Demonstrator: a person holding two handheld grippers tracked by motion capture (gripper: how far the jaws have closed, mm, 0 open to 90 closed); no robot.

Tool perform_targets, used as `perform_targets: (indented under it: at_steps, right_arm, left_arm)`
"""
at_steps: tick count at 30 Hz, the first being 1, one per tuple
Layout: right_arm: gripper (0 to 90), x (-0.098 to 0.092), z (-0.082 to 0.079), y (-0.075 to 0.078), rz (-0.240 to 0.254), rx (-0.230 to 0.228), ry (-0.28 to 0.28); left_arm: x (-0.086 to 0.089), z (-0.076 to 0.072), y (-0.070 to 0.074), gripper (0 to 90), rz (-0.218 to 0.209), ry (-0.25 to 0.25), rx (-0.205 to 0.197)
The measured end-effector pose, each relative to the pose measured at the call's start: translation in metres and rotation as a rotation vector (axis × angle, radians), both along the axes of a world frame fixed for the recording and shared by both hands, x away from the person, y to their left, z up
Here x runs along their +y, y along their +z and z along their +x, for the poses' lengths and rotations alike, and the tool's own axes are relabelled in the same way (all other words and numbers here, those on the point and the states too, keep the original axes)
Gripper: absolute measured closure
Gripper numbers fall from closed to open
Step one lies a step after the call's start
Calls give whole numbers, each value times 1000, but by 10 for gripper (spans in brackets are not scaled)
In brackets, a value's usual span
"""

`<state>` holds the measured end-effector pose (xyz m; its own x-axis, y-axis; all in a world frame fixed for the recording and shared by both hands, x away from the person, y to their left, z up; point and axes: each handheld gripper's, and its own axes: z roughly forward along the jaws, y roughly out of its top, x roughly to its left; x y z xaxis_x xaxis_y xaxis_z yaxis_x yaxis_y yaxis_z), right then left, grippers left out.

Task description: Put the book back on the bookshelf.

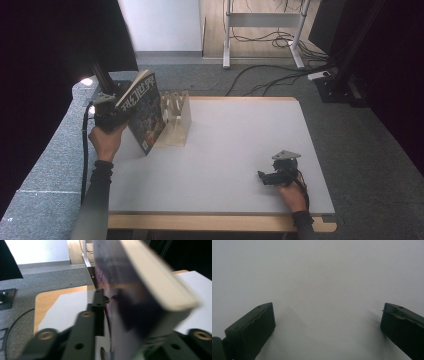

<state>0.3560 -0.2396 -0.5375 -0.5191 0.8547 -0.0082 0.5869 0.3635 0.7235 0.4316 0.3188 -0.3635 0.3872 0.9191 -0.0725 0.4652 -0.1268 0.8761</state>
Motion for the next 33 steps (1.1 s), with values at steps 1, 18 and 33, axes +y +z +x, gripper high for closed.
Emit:
perform_targets:
  at_steps: [1,18,33]
  right_arm:
    - [0,0,0,0,0,0,0]
    - [0,0,0,0,-1,0,1]
    - [0,1,-1,1,-4,-7,2]
  left_arm:
    - [1,0,0,601,-2,2,-6]
    - [11,-20,-4,73,-15,-58,7]
    - [8,-56,-9,0,21,-138,6]
